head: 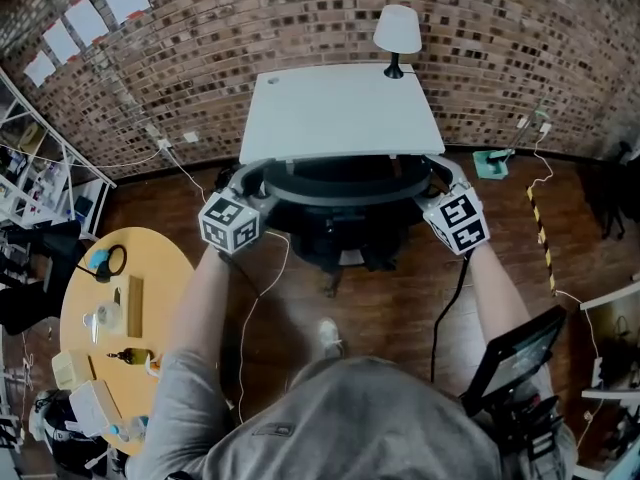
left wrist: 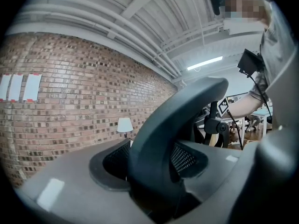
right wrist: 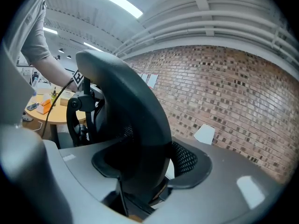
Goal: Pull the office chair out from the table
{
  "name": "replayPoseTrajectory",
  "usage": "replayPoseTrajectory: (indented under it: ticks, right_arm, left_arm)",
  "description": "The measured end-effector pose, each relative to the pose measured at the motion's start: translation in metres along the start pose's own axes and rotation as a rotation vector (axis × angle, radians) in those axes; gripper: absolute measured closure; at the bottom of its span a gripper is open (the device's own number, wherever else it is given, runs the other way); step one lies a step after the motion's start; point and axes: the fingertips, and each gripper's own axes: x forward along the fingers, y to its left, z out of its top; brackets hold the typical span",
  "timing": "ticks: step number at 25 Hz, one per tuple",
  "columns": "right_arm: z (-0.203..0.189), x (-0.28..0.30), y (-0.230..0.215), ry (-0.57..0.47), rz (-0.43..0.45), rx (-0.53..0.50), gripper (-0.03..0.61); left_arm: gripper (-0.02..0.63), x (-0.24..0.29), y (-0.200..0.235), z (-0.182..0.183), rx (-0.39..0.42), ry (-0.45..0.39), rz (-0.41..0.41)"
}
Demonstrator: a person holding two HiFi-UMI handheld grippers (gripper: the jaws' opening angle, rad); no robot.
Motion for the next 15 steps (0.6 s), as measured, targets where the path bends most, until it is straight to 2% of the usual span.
replayPoseTrajectory:
  ticks: [9,15]
  right_arm:
    - [0.000,-0.047,0.026,-0.040,0.032,-0.006,0.308]
    - [-0.002,-0.070,0.047,-0.054,0.034,0.000,0.308]
  left_arm:
    - [0.354,-0.036,-0.046,0.001,-0.030,0.006,0.054]
    - [0.350,-0.060,-0.067,-0.003,-0.057,-0.007,0.062]
